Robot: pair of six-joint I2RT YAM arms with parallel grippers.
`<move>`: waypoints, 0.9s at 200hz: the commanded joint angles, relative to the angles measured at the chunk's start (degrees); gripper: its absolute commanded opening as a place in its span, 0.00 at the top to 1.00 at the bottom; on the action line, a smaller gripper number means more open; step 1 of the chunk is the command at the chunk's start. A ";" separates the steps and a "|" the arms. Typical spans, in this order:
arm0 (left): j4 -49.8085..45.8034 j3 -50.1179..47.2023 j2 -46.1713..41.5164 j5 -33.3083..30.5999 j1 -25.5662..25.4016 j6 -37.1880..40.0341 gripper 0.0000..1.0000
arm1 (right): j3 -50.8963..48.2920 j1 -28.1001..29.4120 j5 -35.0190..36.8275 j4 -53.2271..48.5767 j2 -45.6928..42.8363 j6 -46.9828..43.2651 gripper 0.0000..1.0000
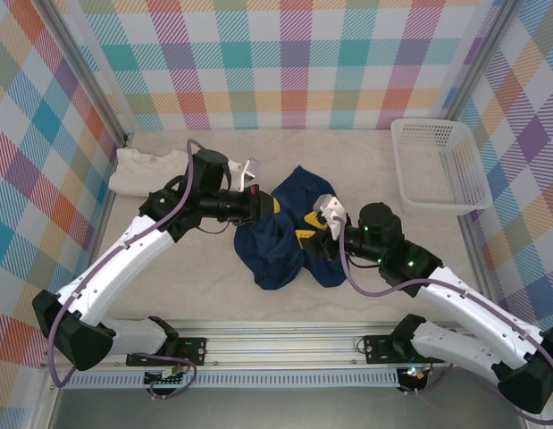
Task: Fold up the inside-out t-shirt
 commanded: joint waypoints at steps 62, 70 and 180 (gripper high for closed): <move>2.57 -1.15 -0.14 -2.03 0.49 0.26 1.00 | 3.00 0.09 -5.80 8.94 12.33 14.30 0.89; 2.13 -1.33 -0.48 -3.76 0.54 0.88 1.00 | 2.24 -0.54 -8.56 10.62 11.71 15.34 0.95; 4.35 -7.08 -5.05 -6.71 3.14 9.87 0.65 | -6.92 -10.59 -32.38 41.43 14.44 33.92 0.99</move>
